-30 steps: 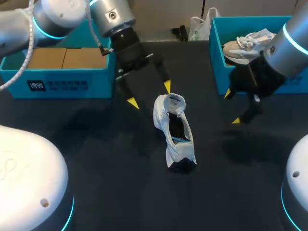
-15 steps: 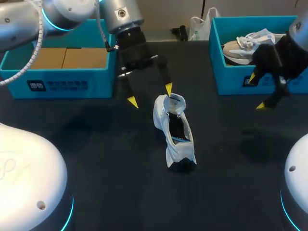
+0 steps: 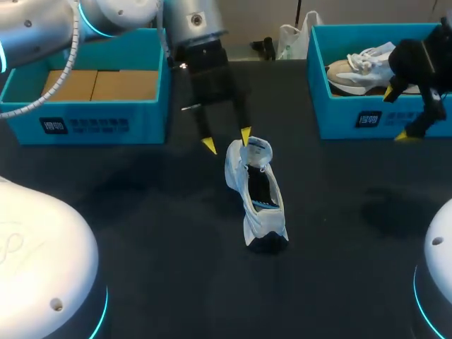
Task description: Take the shoe out of the shoebox, open the shoe tongue, remove and reinsert the insole, then place the shoe into the shoebox
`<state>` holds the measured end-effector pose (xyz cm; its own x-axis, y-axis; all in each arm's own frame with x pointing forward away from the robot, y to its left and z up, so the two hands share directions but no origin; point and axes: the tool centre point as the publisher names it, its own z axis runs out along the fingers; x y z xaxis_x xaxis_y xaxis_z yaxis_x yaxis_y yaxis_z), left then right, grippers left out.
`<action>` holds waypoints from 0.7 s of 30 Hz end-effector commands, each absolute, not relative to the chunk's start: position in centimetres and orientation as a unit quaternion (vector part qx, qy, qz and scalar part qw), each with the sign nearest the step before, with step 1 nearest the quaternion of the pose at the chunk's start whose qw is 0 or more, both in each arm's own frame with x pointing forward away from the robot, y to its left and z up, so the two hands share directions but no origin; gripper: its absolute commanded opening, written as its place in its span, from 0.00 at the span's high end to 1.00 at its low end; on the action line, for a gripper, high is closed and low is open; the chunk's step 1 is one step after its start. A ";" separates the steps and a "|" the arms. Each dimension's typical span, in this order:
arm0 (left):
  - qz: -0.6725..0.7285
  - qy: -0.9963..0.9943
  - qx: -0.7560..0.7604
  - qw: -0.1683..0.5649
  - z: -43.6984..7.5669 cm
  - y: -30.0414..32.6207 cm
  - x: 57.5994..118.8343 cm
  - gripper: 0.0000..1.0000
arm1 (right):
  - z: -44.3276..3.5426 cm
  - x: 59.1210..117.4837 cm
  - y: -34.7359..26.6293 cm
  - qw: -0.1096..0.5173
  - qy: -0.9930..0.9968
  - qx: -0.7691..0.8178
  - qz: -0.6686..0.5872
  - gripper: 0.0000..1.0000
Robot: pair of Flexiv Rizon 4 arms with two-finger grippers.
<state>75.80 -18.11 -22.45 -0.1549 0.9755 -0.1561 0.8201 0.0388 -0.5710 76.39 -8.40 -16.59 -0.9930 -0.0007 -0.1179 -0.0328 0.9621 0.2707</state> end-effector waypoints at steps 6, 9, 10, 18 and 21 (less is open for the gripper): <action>0.232 -0.681 -0.678 0.151 -24.8 -20.2 75.8 1.00 | -16.7 76.3 -8.4 0.060 0.989 -0.008 0.137 0.00; 0.221 -0.658 -0.704 0.148 -26.0 -20.4 75.6 1.00 | -16.7 76.3 -8.4 0.060 0.989 -0.008 0.137 0.00; 0.217 -0.652 -0.711 0.150 -26.3 -20.4 75.5 1.00 | -16.7 76.3 -8.4 0.060 0.989 -0.008 0.137 0.00; 0.162 -0.638 -0.740 0.138 -29.2 -20.4 74.9 1.00 | -16.7 76.3 -8.4 0.060 0.989 -0.008 0.137 0.00; 0.155 -0.641 -0.740 0.137 -30.0 -20.5 74.8 1.00 | -16.7 76.3 -8.4 0.060 0.989 -0.008 0.137 0.00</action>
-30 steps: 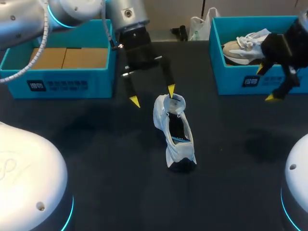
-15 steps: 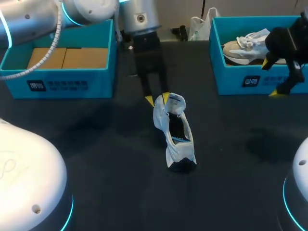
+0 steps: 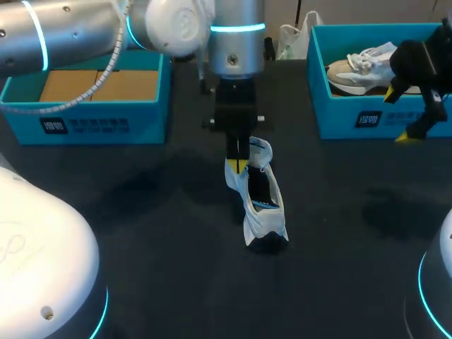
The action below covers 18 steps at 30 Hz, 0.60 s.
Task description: Take the shoe out of the shoebox, open the shoe tongue, remove and reinsert the insole, then place the shoe into the shoebox
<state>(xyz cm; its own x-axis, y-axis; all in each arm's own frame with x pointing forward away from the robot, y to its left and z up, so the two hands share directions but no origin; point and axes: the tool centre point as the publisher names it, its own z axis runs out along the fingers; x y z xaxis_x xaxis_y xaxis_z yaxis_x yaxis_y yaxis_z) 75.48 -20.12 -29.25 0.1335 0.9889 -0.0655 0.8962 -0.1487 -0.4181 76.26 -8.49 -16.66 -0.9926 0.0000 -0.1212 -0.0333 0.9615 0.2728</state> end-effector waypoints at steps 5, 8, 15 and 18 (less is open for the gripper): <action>0.152 -0.648 -0.737 0.116 -30.6 -21.2 74.3 1.00 | -16.7 76.3 -8.4 0.060 0.989 -0.008 0.137 0.00; 0.142 -0.657 -0.734 0.096 -31.2 -22.0 74.1 1.00 | -16.7 76.3 -8.4 0.060 0.989 -0.008 0.137 0.00; 0.146 -0.660 -0.734 0.066 -32.6 -23.6 74.2 1.00 | -16.7 76.3 -8.4 0.060 0.989 -0.008 0.137 0.00; 0.129 -0.658 -0.739 0.061 -33.6 -24.0 74.4 1.00 | -16.7 76.3 -8.4 0.060 0.989 -0.008 0.137 0.00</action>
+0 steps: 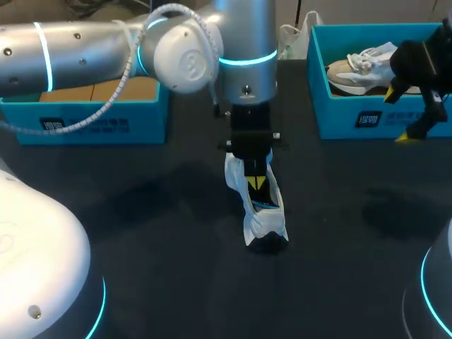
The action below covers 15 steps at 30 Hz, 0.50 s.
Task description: Take the shoe out of the shoebox, open the shoe tongue, remove and reinsert the insole, then place the shoe into the shoebox
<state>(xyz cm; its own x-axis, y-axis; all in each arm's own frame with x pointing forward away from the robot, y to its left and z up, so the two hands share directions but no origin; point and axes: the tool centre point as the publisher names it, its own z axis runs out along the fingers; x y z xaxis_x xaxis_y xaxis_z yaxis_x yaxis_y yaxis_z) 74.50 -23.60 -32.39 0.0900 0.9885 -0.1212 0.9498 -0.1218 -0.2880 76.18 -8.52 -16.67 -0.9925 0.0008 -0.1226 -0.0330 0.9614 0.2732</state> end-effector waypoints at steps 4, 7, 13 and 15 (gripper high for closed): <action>0.109 -0.662 -0.740 0.049 -34.6 -24.5 74.6 1.00 | -16.7 76.3 -8.4 0.060 0.989 -0.008 0.137 0.00; 0.106 -0.664 -0.738 0.044 -35.2 -24.7 74.7 1.00 | -16.7 76.3 -8.4 0.060 0.989 -0.008 0.137 0.00; 0.092 -0.668 -0.738 0.039 -36.1 -24.9 75.1 1.00 | -16.7 76.3 -8.4 0.060 0.989 -0.008 0.137 0.00; 0.077 -0.670 -0.738 0.025 -36.5 -24.8 75.3 1.00 | -16.7 76.3 -8.4 0.060 0.989 -0.008 0.137 0.00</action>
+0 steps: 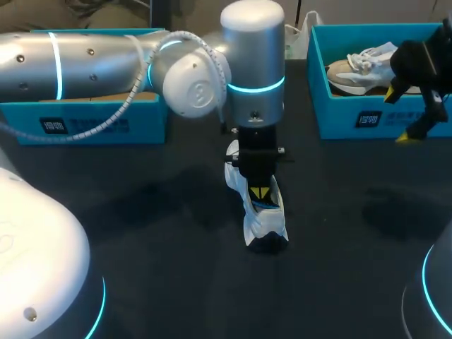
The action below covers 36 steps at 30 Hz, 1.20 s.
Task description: Take the shoe out of the shoebox, open the shoe tongue, remove and reinsert the insole, then place the shoe into the shoebox
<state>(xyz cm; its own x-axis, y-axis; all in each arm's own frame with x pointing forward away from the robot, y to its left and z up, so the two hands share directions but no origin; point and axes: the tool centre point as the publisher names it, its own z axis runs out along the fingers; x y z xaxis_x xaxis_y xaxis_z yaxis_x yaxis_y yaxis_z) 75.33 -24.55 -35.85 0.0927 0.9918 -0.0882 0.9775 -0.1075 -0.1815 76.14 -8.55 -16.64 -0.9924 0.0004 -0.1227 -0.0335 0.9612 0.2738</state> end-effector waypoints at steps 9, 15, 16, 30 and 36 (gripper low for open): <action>0.034 -0.682 -0.730 -0.008 -38.1 -24.3 75.7 1.00 | -16.7 76.3 -8.4 0.060 0.989 -0.008 0.137 0.00; 0.025 -0.683 -0.730 -0.012 -39.0 -24.0 75.3 1.00 | -16.7 76.3 -8.4 0.060 0.989 -0.008 0.137 0.00; 0.025 -0.686 -0.727 -0.014 -39.2 -24.0 75.2 1.00 | -16.7 76.3 -8.4 0.060 0.989 -0.008 0.137 0.00; 0.022 -0.673 -0.739 0.023 -36.2 -24.0 74.5 1.00 | -16.7 76.3 -8.4 0.060 0.989 -0.008 0.137 0.00; 0.012 -0.663 -0.748 0.036 -37.1 -24.1 73.5 1.00 | -16.7 76.3 -8.4 0.060 0.989 -0.008 0.137 0.00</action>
